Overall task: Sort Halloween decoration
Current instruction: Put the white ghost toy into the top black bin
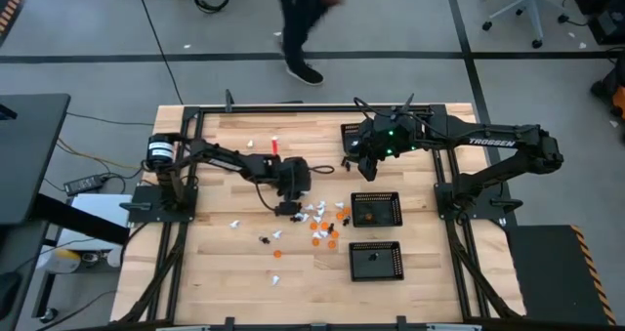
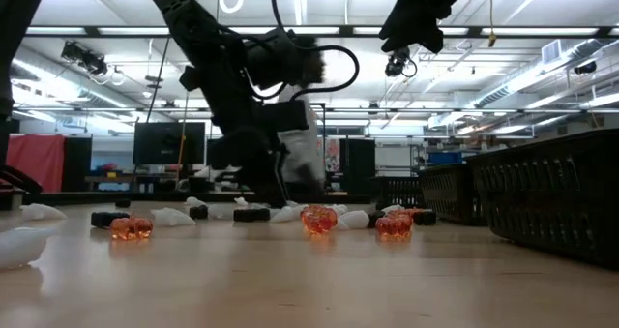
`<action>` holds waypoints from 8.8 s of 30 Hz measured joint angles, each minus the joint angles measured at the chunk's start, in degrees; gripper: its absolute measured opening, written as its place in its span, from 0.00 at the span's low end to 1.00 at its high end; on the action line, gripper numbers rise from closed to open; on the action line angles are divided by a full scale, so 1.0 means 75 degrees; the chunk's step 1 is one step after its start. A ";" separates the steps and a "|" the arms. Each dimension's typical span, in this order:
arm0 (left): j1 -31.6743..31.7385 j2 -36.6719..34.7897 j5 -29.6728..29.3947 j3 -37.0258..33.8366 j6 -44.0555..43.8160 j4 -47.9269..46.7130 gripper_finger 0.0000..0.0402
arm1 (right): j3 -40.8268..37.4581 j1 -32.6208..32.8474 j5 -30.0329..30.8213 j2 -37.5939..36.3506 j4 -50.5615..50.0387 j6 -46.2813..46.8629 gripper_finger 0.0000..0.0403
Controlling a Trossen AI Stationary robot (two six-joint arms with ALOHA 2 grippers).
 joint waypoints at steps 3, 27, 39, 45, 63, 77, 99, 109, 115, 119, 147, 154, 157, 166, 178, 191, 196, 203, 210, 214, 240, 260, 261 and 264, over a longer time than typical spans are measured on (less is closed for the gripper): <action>0.0031 0.0025 0.0003 0.0115 -0.0086 -0.0039 0.19 | 0.0000 0.0000 0.0000 -0.0001 -0.0003 -0.0008 0.33; 0.0359 0.0016 0.0006 0.0449 -0.1217 0.0691 0.14 | -0.0003 0.0000 0.0408 -0.0618 -0.0365 0.0140 0.33; 0.0927 0.0684 0.0008 0.2470 -0.0567 0.0915 0.14 | -0.0003 -0.0003 0.0484 -0.0784 -0.0342 0.0364 0.33; 0.1242 0.1852 0.0011 0.4455 -0.0593 0.0463 0.14 | -0.0003 0.0020 0.0488 -0.0887 -0.0339 0.0564 0.33; 0.1602 0.4225 -0.0631 0.7791 -0.1007 -0.2090 0.15 | -0.0003 0.0331 0.1464 -0.1650 -0.0338 0.0648 0.33; 0.1561 0.4117 -0.0562 0.7794 -0.1007 -0.2096 0.42 | -0.0003 0.0487 0.1675 -0.1627 -0.0342 0.0618 0.33; 0.1260 0.1982 -0.0487 0.6314 -0.0644 -0.2970 0.38 | -0.0732 0.0631 0.0229 -0.1625 -0.0956 0.0390 0.33; 0.1274 -0.0658 -0.0742 0.2069 -0.1979 -0.1436 0.38 | -0.1588 0.0734 0.0472 -0.1618 0.0268 0.0730 0.33; 0.1643 -0.1233 -0.1225 0.1009 -0.3032 -0.1748 0.38 | -0.1844 0.0668 0.0464 -0.1615 0.0813 0.0749 0.33; 0.2080 -0.1238 -0.1075 0.0803 -0.3925 -0.2080 0.38 | -0.1859 0.0670 0.0452 -0.1613 0.0822 0.0788 0.33; 0.0704 -0.0082 0.0572 0.0430 -0.1345 -0.0821 0.58 | -0.1859 0.0746 0.0389 -0.1613 0.1156 0.1200 0.33; 0.0618 0.0274 0.0315 0.0462 -0.1352 -0.0628 0.57 | -0.1859 0.0783 0.0388 -0.1613 0.1216 0.1295 0.33; 0.0545 0.0285 0.0205 0.0459 -0.1200 -0.0526 0.52 | -0.1859 0.0790 0.0388 -0.1613 0.1212 0.1391 0.33; 0.0457 0.0303 0.0029 0.0459 -0.1167 -0.0572 0.27 | -0.1859 0.0790 0.0388 -0.1613 0.1212 0.1391 0.33; 0.0457 0.0258 0.0018 0.0502 -0.1394 -0.0586 0.20 | -0.1859 0.0790 0.0388 -0.1613 0.1210 0.1388 0.33; 0.0455 0.0305 0.0111 0.0981 -0.1403 -0.0587 0.20 | -0.1859 0.0787 0.0388 -0.1613 0.1204 0.1390 0.33; 0.0457 0.0297 0.0194 0.1114 -0.1448 -0.0511 0.20 | -0.1856 0.0787 0.0388 -0.1615 0.1188 0.1388 0.33; 0.0545 0.0285 0.0213 0.1659 -0.1497 0.0059 0.20 | -0.1637 0.0787 0.0486 -0.1700 0.0510 0.1388 0.33; 0.0974 0.0628 0.0470 0.2583 -0.1250 0.1004 0.20 | -0.1169 0.0787 0.0656 -0.1770 0.0124 0.1344 0.33; 0.1215 0.1384 0.0560 0.3724 -0.1095 0.1031 0.20 | -0.1128 0.0787 0.0667 -0.1770 0.0130 0.1401 0.33; 0.1791 0.4055 0.0554 0.7755 -0.1638 -0.1405 0.43 | -0.1134 0.1035 0.1431 -0.2139 0.0165 0.1723 0.33; 0.0702 0.2239 0.0151 0.6024 -0.0589 -0.2711 0.35 | -0.1137 0.1330 0.2100 -0.2411 0.0006 0.1525 0.33; 0.0647 0.1959 0.0127 0.5595 -0.0687 -0.2480 0.35 | -0.1137 0.1370 0.2178 -0.2411 0.0004 0.1511 0.33; 0.0554 0.0902 -0.0090 0.4100 -0.0974 -0.1839 0.35 | -0.1137 0.1464 0.2379 -0.2369 0.0030 0.1382 0.33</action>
